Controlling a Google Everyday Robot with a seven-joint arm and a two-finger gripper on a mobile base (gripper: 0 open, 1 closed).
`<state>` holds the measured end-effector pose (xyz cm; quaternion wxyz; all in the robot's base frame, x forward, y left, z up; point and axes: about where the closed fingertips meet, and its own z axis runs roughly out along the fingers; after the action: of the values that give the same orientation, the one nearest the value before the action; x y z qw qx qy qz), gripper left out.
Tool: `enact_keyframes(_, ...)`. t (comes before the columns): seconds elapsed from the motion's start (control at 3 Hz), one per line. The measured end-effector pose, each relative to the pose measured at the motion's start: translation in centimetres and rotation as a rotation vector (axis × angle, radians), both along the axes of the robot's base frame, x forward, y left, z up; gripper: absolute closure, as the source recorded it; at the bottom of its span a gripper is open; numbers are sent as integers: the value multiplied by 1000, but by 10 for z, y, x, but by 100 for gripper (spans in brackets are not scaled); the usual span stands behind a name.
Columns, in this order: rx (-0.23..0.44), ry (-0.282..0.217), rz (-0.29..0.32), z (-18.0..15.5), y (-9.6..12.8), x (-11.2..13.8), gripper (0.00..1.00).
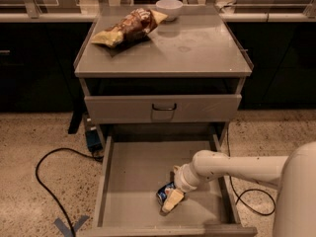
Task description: Pick pepsi can from middle drawer and place on counter
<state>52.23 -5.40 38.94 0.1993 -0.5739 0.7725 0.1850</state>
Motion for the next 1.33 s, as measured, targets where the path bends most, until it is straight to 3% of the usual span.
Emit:
enact_keyframes(0.67, -15, 87, 41, -34, 3, -19, 0)
enact_keyframes(1.0, -15, 89, 44, -31, 4, -20, 16)
enact_keyframes(1.33, -15, 89, 44, -30, 4, -20, 39)
